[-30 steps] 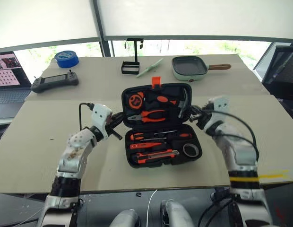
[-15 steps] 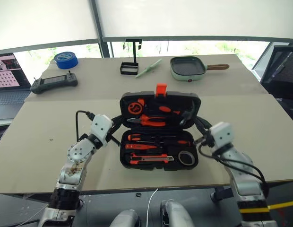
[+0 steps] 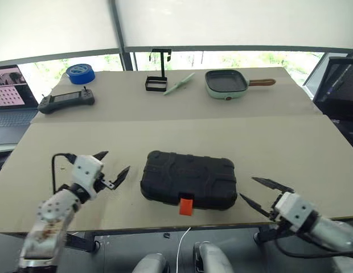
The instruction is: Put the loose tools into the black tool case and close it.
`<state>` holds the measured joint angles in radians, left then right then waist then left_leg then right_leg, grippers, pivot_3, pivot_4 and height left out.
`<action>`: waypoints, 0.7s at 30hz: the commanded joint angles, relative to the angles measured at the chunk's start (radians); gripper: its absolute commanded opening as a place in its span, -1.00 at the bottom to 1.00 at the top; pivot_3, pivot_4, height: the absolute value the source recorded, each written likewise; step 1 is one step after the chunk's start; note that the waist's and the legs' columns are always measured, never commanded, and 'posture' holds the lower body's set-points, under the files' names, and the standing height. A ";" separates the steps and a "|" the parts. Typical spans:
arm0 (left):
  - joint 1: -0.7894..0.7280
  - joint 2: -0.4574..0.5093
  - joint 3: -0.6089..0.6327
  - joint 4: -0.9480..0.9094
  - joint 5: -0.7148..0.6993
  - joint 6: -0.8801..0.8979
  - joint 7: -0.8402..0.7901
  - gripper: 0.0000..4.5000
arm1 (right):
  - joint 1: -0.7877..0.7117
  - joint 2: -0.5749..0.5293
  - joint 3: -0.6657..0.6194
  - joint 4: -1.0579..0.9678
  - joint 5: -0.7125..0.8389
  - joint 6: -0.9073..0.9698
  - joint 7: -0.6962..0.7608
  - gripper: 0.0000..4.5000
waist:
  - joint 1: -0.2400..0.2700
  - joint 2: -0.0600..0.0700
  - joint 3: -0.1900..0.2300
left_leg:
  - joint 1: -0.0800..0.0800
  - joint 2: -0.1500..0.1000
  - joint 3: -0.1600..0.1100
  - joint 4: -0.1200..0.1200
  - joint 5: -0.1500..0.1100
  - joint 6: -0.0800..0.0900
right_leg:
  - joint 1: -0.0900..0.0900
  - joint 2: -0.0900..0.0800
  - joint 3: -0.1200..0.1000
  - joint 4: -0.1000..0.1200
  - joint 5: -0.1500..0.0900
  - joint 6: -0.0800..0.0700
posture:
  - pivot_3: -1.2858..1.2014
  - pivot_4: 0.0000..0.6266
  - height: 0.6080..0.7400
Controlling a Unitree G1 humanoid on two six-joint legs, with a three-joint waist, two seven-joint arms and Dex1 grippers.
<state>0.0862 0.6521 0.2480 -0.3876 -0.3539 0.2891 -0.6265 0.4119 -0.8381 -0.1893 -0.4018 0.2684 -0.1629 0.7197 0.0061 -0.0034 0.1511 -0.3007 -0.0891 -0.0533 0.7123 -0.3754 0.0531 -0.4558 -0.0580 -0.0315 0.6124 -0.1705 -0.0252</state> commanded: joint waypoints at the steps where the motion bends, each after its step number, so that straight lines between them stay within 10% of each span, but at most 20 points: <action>1: -0.068 0.075 -0.006 0.074 -0.027 0.046 -0.099 0.96 | 0.067 -0.071 0.036 -0.110 0.116 0.132 0.152 0.31 | 0.009 0.000 0.000 | 0.000 0.000 0.000 -0.001 0.000 0.000 | 0.000 0.000 0.000 -0.001 0.000 0.000 | 0.03 -0.52 1.00; 5: -0.268 0.113 -0.104 0.294 0.046 -0.006 -0.188 1.00 | 0.058 -0.116 0.116 -0.143 0.091 0.170 0.240 0.00 | 0.015 -0.001 0.001 | -0.001 -0.001 -0.001 0.000 0.000 0.000 | 0.000 0.000 -0.002 0.000 0.000 0.000 | 0.03 -0.52 1.00; 12: -0.720 0.011 -0.345 0.820 0.248 -0.324 -0.343 0.18 | -0.140 -0.088 0.278 -0.096 -0.001 0.237 0.270 -0.97 | 0.016 -0.005 0.001 | -0.002 -0.002 -0.002 0.003 0.000 0.000 | -0.001 -0.002 -0.007 -0.001 0.001 0.000 | 0.03 -0.52 1.00; 19: -0.904 -0.104 -0.459 1.072 0.337 -0.527 -0.462 -0.94 | -0.316 -0.016 0.341 0.025 -0.101 0.280 0.222 -1.00 | 0.000 -0.007 0.002 | -0.006 -0.002 -0.001 0.006 0.000 0.000 | -0.003 -0.002 -0.008 -0.002 0.001 -0.001 | 0.03 -0.52 1.00; 21: -0.898 -0.107 -0.484 1.063 0.340 -0.572 -0.525 -0.94 | -0.376 0.018 0.337 0.067 -0.116 0.303 0.189 -1.00 | -0.008 -0.008 0.003 | -0.006 -0.002 -0.001 0.007 0.000 0.000 | -0.003 -0.002 -0.008 -0.002 0.001 -0.001 | 0.03 -0.52 1.00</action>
<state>-0.8044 0.5424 -0.2221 0.6890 -0.0172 -0.2263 -1.0944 0.0850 -0.8416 0.1645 -0.3783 0.1871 0.1052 0.9731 -0.0017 -0.0111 0.1538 -0.3068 -0.0903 -0.0545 0.7200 -0.3753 0.0530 -0.4588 -0.0601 -0.0389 0.6107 -0.1695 -0.0260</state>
